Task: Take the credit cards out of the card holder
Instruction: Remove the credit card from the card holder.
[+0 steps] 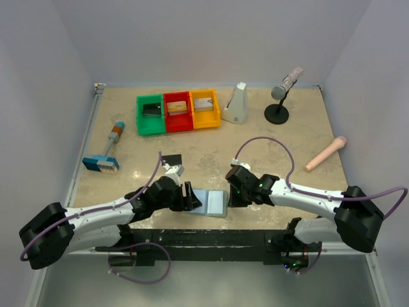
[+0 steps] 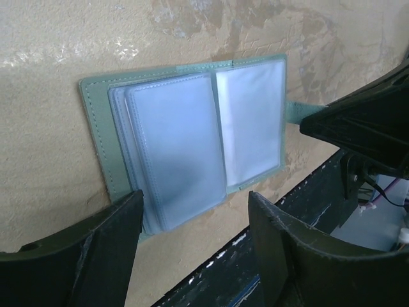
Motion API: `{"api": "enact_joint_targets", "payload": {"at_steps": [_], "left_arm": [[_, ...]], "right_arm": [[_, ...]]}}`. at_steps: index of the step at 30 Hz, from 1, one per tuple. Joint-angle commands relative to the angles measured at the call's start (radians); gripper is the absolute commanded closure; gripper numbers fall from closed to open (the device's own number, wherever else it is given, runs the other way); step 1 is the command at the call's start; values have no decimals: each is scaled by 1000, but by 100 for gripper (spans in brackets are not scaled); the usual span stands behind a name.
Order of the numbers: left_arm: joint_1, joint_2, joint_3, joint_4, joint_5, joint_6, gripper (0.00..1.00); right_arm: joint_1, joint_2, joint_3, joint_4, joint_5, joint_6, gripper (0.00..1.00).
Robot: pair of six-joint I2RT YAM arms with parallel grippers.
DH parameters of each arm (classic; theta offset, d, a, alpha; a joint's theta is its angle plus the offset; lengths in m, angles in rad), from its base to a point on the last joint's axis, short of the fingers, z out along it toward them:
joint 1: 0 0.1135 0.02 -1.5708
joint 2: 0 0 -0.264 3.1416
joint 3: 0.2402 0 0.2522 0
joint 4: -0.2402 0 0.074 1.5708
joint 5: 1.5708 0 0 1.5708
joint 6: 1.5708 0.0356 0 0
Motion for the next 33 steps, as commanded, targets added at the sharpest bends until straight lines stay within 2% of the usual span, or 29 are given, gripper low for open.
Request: {"api": "enact_joint_targets", "payload": {"at_steps": [1,7,11,17,33], "left_arm": [[-6,-78,32,-32,-50,6,29],[-6,-159,36,-124,-124,11,27],[-6,-107,40,-101,-86,14,28],[-11,-49,34,19,-15,6,29],[-18,19,22,31,-19,2,29]], "right_arm": [[-3,-3,6,18,1,-2,100],[-3,-10,0,18,4,-2,100],[-3,-4,3,22,0,-3,100],[-3,6,12,24,-7,-6,100],[-3,27,23,31,-16,-9,100]]}}
